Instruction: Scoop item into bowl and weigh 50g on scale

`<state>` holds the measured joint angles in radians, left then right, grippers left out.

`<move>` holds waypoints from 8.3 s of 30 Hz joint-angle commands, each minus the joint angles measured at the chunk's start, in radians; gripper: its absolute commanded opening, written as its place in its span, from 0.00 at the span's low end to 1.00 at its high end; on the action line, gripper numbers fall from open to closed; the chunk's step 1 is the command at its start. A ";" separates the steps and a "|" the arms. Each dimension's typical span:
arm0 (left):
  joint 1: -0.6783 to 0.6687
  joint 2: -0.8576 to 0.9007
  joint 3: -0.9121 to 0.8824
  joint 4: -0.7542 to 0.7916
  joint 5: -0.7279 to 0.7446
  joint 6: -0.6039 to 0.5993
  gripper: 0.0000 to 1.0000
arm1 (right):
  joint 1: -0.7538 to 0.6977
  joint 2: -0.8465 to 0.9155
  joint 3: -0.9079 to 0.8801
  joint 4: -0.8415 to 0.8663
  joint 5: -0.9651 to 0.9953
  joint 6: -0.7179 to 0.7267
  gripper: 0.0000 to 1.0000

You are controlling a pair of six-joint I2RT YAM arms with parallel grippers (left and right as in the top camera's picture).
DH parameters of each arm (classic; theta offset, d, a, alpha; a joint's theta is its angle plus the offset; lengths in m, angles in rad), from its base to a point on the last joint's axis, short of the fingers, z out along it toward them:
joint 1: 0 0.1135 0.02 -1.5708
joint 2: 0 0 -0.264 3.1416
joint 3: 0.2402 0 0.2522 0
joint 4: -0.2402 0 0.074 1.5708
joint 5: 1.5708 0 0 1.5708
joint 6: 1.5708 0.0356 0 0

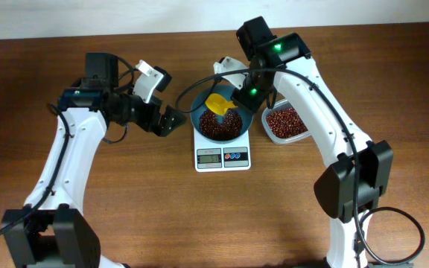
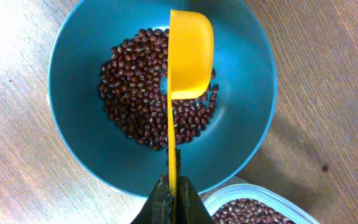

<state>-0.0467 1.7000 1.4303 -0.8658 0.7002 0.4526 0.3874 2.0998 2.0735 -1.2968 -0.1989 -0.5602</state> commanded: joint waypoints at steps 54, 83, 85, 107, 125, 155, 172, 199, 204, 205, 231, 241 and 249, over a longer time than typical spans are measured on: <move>0.010 0.075 -0.007 0.146 -0.322 -0.415 0.71 | 0.073 0.006 -0.009 -0.005 0.042 0.160 0.04; -0.019 0.076 -0.007 0.170 -0.322 -0.415 0.76 | 0.004 -0.027 0.009 -0.143 0.079 0.256 0.04; -0.021 0.078 -0.007 0.170 -0.322 -0.415 0.77 | 0.008 -0.027 0.009 -0.123 0.072 0.255 0.04; -0.148 0.214 -0.007 0.291 -0.290 -0.539 0.41 | -0.022 -0.027 0.009 -0.030 0.079 0.267 0.04; -0.169 0.233 -0.007 0.342 -0.288 -0.599 0.01 | -0.023 -0.027 0.009 -0.030 0.080 0.267 0.04; -0.169 0.233 -0.006 0.350 -0.304 -0.628 0.00 | 0.096 -0.034 0.045 0.014 0.259 0.180 0.04; -0.169 0.233 -0.006 0.351 -0.304 -0.629 0.00 | 0.130 -0.034 -0.010 -0.035 0.206 0.172 0.04; -0.169 0.233 -0.006 0.349 -0.304 -0.628 0.00 | 0.046 -0.084 -0.009 -0.103 -0.090 0.150 0.04; -0.169 0.233 -0.006 0.349 -0.317 -0.628 0.00 | 0.015 -0.085 -0.009 -0.102 -0.109 0.150 0.04; -0.171 0.233 -0.006 0.349 -0.325 -0.628 0.00 | 0.005 -0.085 -0.009 -0.102 -0.113 0.150 0.04; -0.197 0.233 0.022 0.349 -0.399 -0.616 0.38 | -0.147 -0.093 0.038 -0.113 -0.340 0.149 0.04; -0.195 0.233 0.062 0.300 -0.444 -0.576 0.38 | -0.146 -0.093 0.038 -0.108 -0.340 0.149 0.04; -0.195 0.233 0.072 0.291 -0.426 -0.571 0.41 | -0.146 -0.093 0.038 -0.102 -0.340 0.150 0.04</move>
<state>-0.2420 1.9228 1.4719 -0.5716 0.2684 -0.1349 0.2371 2.0521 2.0872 -1.4025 -0.5182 -0.4000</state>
